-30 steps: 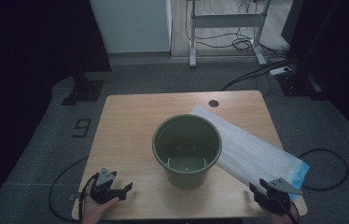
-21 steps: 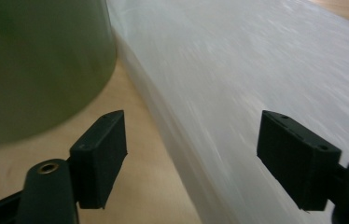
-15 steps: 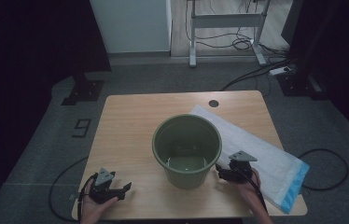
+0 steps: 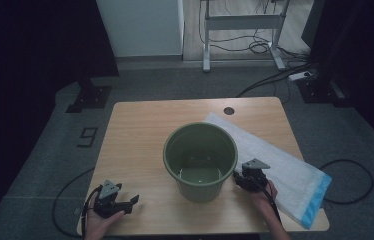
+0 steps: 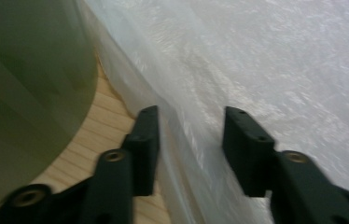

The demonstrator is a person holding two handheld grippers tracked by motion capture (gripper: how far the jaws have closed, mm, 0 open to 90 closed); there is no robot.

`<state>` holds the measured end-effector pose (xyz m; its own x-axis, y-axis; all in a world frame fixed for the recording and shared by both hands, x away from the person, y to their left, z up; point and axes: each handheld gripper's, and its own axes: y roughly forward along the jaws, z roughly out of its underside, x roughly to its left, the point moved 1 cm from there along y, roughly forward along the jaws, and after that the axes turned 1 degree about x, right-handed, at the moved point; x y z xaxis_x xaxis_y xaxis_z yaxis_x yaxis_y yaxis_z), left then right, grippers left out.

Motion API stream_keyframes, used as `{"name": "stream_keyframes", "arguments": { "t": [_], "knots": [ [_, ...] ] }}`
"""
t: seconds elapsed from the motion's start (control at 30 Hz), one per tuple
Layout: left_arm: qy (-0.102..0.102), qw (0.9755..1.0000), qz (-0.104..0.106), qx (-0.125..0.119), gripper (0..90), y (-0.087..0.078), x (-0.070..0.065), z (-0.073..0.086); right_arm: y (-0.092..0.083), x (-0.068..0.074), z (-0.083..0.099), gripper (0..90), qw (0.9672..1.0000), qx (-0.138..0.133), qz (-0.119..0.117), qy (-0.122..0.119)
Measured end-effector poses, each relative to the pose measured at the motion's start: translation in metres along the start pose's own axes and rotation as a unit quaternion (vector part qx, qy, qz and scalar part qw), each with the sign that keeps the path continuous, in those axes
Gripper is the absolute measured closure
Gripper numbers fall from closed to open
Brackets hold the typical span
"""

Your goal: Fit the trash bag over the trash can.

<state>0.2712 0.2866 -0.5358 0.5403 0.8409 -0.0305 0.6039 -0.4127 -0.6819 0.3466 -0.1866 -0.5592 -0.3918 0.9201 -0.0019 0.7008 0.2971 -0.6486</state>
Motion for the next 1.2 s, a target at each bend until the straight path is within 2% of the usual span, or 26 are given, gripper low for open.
{"name": "stream_keyframes", "arguments": {
  "t": [0.13,0.17,0.2,0.27,0.4,0.5,0.6,0.63,0.67,0.73,0.83,0.87,0.9,0.93,0.97,1.0,1.03,1.07,1.2],
  "knots": [
    [0.001,1.0000,0.000,0.003,15.6,0.001,0.000,0.000,-0.006,-0.008,0.005,76.4,0.9999,-0.004,0.004,0.008],
    [0.001,1.0000,0.000,0.003,15.6,0.001,0.000,0.000,-0.006,-0.008,0.005,76.4,0.9999,-0.004,0.004,0.008],
    [0.003,1.0000,-0.001,0.004,15.6,0.001,-0.001,0.001,-0.009,-0.013,0.008,82.8,0.9998,-0.004,0.002,0.019],
    [0.002,1.0000,-0.001,0.005,15.6,0.002,-0.001,0.001,-0.011,-0.017,0.009,86.5,0.9995,-0.004,-0.006,0.030],
    [0.002,1.0000,-0.002,0.006,15.7,0.003,-0.002,0.001,-0.013,-0.024,0.010,88.4,0.9994,-0.015,-0.007,0.032],
    [0.004,1.0000,-0.002,0.007,15.7,0.003,-0.003,0.001,-0.020,-0.029,0.009,88.5,0.9985,-0.030,-0.014,0.044],
    [0.005,1.0000,-0.001,0.007,15.7,0.003,-0.003,0.000,-0.031,-0.033,0.005,88.6,0.9961,-0.057,-0.021,0.064],
    [0.005,1.0000,-0.001,0.007,15.7,0.003,-0.003,0.000,-0.031,-0.033,0.005,88.6,0.9961,-0.057,-0.021,0.064],
    [0.005,1.0000,0.000,0.007,15.8,0.003,-0.003,0.000,-0.038,-0.037,0.003,88.6,0.9944,-0.075,-0.021,0.072],
    [0.004,1.0000,0.003,0.004,15.8,0.002,-0.003,-0.001,-0.045,-0.039,0.001,88.6,0.9926,-0.093,-0.020,0.075],
    [0.002,1.0000,0.004,0.001,15.9,0.002,-0.004,-0.002,-0.050,-0.042,-0.001,88.6,0.9910,-0.107,-0.021,0.078],
    [0.005,1.0000,0.004,0.003,15.9,0.002,-0.005,-0.002,-0.056,-0.044,-0.004,88.7,0.9888,-0.121,-0.023,0.085],
    [0.005,1.0000,0.004,0.003,15.9,0.002,-0.005,-0.002,-0.056,-0.044,-0.004,88.7,0.9888,-0.121,-0.023,0.085],
    [0.007,1.0000,0.004,0.005,15.9,0.003,-0.006,-0.002,-0.061,-0.047,-0.007,88.7,0.9862,-0.133,-0.027,0.094],
    [0.007,1.0000,0.004,0.005,15.9,0.003,-0.006,-0.002,-0.061,-0.047,-0.007,88.7,0.9862,-0.133,-0.027,0.094],
    [0.006,1.0000,0.003,0.006,15.9,0.004,-0.006,-0.002,-0.067,-0.050,-0.010,88.7,0.9830,-0.148,-0.030,0.104],
    [0.006,1.0000,0.003,0.006,15.9,0.004,-0.006,-0.002,-0.067,-0.050,-0.010,88.7,0.9830,-0.148,-0.030,0.104],
    [0.007,1.0000,0.002,0.007,16.0,0.005,-0.006,-0.001,-0.074,-0.052,-0.013,88.7,0.9798,-0.162,-0.025,0.114],
    [0.007,0.9999,0.001,0.013,16.7,0.007,-0.006,0.000,-0.088,-0.051,-0.020,88.7,0.9752,-0.188,-0.022,0.115]
  ]
}}
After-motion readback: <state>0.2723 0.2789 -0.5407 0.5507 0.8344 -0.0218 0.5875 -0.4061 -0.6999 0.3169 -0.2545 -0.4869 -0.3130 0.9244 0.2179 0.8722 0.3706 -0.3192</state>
